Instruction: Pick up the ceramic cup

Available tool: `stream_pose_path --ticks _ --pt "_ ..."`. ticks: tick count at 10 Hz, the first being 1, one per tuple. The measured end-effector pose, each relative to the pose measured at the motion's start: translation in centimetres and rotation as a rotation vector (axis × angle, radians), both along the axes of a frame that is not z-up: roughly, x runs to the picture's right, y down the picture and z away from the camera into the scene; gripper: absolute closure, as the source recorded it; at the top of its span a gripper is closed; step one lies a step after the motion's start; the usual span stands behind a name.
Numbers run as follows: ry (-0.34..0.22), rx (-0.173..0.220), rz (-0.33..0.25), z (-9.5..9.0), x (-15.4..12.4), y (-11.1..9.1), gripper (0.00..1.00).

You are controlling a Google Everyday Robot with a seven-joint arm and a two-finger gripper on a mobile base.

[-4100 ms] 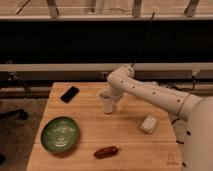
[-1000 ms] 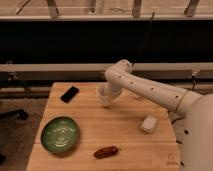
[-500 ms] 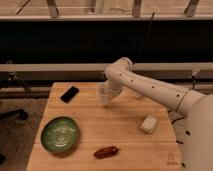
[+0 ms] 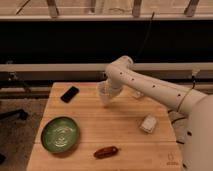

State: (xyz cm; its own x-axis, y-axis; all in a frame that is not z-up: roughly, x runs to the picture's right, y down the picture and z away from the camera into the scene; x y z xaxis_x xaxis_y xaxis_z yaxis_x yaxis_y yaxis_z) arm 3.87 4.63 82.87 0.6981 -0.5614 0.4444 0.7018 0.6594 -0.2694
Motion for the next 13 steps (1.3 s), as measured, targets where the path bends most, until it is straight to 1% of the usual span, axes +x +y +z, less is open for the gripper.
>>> stream_pose_path --ticks 13 --pt "-0.007 0.007 -0.007 -1.4 0.3 -1.4 1.00"
